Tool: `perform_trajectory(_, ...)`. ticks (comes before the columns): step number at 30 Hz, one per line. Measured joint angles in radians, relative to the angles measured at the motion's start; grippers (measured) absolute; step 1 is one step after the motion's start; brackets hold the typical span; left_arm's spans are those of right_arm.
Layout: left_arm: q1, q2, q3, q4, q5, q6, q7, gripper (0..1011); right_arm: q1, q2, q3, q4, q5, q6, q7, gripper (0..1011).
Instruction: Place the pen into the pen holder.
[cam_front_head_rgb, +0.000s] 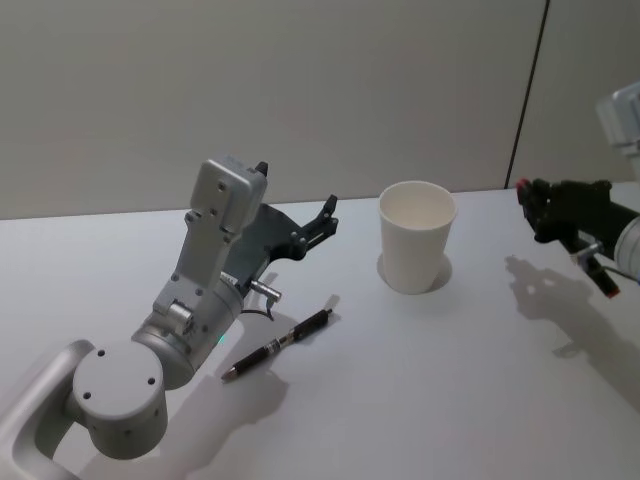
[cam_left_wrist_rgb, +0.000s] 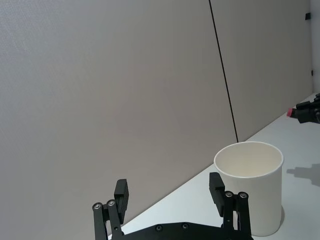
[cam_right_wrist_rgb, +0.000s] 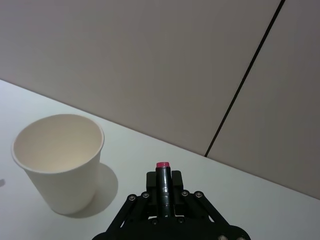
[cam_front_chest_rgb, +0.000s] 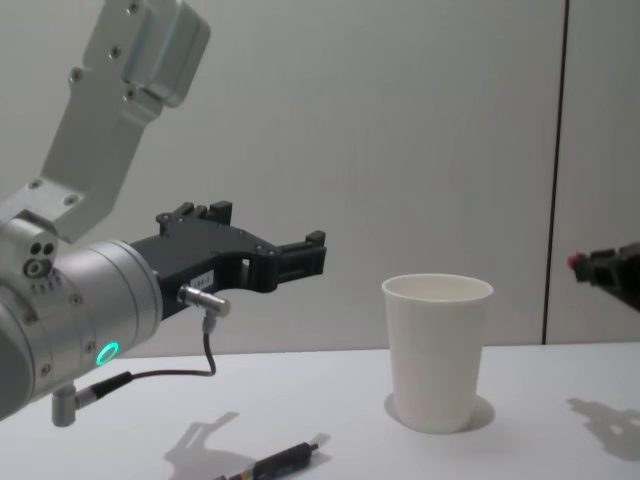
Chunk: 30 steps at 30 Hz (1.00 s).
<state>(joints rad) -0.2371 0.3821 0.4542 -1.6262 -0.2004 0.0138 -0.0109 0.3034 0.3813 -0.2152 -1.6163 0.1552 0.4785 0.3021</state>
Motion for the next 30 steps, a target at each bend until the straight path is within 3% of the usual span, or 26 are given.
perform_trajectory(23, 0.000, 0.000, 0.000, 0.000, 0.000, 0.000, 0.000, 1003, -0.017, 0.008, 0.010, -0.043, 0.007, -0.035, -0.042, 165)
perform_trajectory(30, 0.000, 0.000, 0.000, 0.000, 0.000, 0.000, 0.000, 1003, -0.005, 0.000, 0.008, -0.034, 0.000, -0.075, -0.044, 165)
